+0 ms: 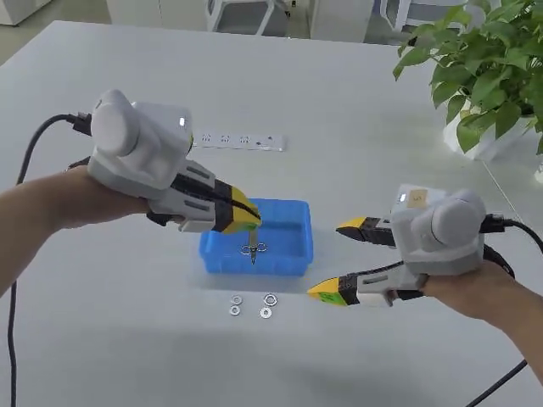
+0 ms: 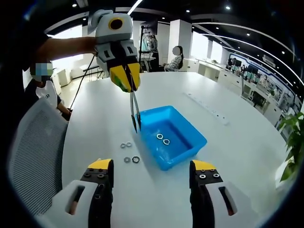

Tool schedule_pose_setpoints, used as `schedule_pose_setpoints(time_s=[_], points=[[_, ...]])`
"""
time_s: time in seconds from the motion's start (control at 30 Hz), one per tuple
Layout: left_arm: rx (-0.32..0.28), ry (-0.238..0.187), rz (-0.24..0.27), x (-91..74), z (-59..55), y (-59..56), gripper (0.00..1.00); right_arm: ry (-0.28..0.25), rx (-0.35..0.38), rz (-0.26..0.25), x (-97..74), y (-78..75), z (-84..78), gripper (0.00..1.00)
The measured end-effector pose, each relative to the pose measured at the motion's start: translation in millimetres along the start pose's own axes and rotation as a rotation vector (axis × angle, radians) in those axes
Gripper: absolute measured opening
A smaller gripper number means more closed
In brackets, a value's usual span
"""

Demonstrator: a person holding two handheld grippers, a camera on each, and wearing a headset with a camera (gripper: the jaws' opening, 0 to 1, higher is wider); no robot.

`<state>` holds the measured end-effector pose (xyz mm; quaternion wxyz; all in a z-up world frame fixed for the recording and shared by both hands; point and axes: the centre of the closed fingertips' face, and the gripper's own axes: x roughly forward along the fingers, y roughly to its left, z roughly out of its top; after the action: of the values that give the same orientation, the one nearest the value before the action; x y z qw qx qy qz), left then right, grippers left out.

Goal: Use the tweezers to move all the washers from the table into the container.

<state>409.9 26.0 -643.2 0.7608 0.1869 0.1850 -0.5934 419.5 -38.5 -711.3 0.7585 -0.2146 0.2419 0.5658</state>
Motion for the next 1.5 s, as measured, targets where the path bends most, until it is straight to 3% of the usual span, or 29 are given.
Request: schedule_pose_setpoints(time_s=[0.17,0.73,1.5], points=[[0.026,-0.004,-0.023,4.3,-3.1,-8.4,0.05,0.005,0.0,0.009,0.4,5.6,-5.2,0.66],[0.03,-0.01,-0.098,23.1,-14.9,-28.2,0.05,0.015,0.006,0.019,2.9,17.9,-20.3,0.65],[0.013,-0.006,-0.148,40.2,-33.5,-43.8,0.05,0.01,0.037,0.007,4.0,21.2,-30.0,0.64]])
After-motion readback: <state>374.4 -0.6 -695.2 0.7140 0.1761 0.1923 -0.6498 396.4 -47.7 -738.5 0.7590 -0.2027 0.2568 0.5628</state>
